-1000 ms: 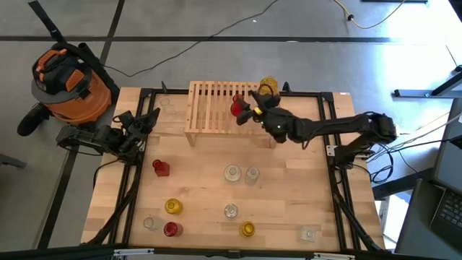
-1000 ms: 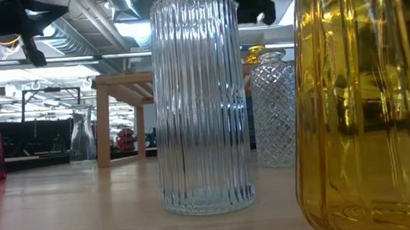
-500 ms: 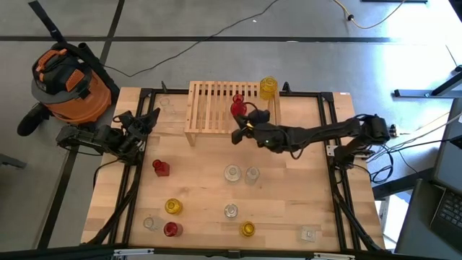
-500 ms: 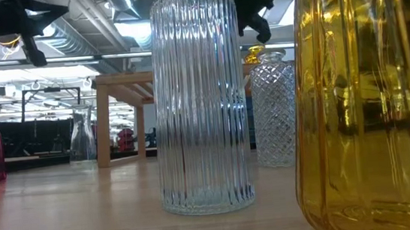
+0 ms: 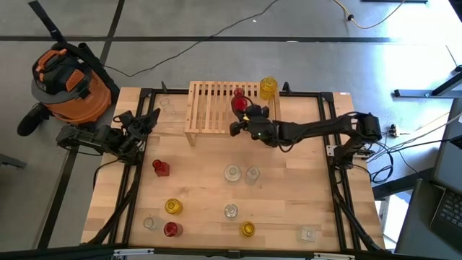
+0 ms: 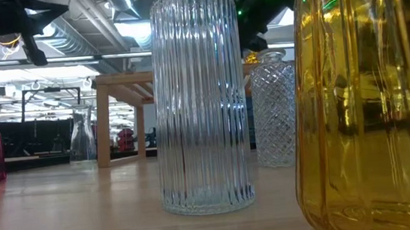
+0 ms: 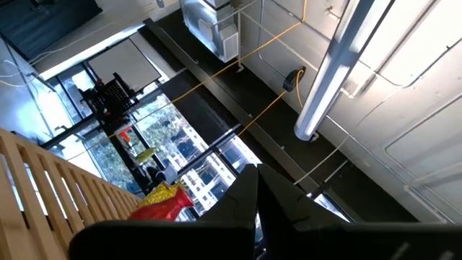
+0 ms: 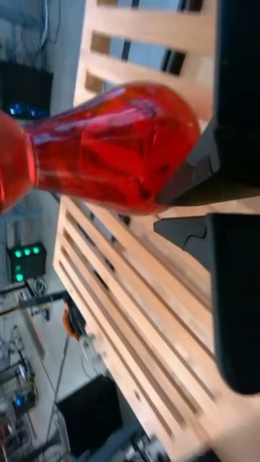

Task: Sort vases onto shelf
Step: Put the red vase on the shelf

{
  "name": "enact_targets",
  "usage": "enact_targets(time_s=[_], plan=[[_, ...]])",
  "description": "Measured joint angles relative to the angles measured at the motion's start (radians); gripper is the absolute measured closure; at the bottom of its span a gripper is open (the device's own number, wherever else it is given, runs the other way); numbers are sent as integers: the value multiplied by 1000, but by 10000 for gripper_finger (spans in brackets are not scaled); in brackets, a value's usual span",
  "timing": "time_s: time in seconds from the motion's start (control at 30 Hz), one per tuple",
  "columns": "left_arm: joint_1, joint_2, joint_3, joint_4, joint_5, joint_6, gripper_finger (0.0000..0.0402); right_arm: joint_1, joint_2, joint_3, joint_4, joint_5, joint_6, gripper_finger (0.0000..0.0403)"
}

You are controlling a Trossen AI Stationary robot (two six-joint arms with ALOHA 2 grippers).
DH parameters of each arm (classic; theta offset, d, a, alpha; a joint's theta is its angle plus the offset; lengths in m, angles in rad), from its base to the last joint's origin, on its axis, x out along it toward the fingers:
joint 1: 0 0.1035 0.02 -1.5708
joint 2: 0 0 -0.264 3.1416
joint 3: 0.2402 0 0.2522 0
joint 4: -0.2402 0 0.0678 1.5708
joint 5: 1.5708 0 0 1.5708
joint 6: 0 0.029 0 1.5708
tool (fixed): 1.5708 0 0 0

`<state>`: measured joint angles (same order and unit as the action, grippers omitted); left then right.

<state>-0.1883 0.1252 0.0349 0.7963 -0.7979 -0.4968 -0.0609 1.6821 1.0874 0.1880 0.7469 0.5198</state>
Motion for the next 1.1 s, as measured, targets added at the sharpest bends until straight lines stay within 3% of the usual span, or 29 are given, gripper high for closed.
enact_targets(time_s=[0.5, 1.1], plan=[[0, 0, 0, 0, 0, -1, 401, -99, 0, 0, -5, -33, -5, 402], [0, 0, 0, -3, 0, 1, 401, -125, 0, 0, -5, -8, -30, 402]])
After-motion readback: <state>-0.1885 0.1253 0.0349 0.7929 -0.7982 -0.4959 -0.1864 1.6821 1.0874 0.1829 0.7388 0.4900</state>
